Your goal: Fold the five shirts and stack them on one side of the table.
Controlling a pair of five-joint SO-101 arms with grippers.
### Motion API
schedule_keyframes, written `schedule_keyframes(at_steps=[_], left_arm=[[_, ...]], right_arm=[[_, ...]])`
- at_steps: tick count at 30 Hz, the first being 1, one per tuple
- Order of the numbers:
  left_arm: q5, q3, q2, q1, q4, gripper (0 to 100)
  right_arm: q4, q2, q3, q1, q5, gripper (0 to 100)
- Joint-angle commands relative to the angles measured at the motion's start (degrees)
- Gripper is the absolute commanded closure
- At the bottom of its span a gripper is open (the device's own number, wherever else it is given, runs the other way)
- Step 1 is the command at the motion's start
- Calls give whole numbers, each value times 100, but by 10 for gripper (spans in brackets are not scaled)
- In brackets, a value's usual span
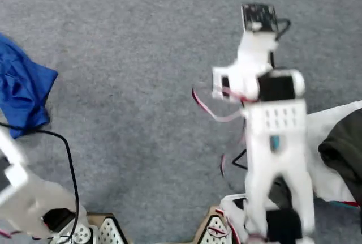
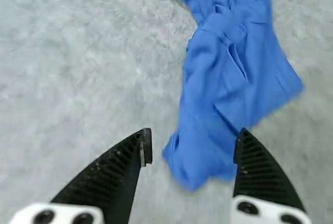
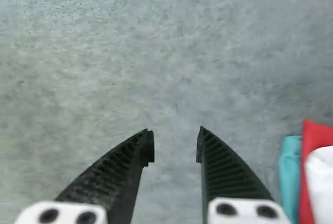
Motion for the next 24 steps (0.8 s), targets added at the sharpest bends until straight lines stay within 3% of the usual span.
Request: schedule_keyframes(at_steps=[1, 5, 11, 19, 24], left_arm=[[369, -659, 1262, 114, -545, 736], [457, -1424, 2571, 378, -686, 754], [466, -2796, 3380, 651, 141, 977], [484, -5556, 3073, 1398, 2233, 981], [1477, -6523, 2273, 2154, 2224, 981]], right_arm=[[387, 1288, -1358, -136, -369, 844], [853, 2220, -2422, -136, -563, 846], [1336, 2536, -3345, -110, -545, 846], [1327, 2545, -3503, -119, -563, 846], [1336, 2545, -3468, -101, -554, 846]])
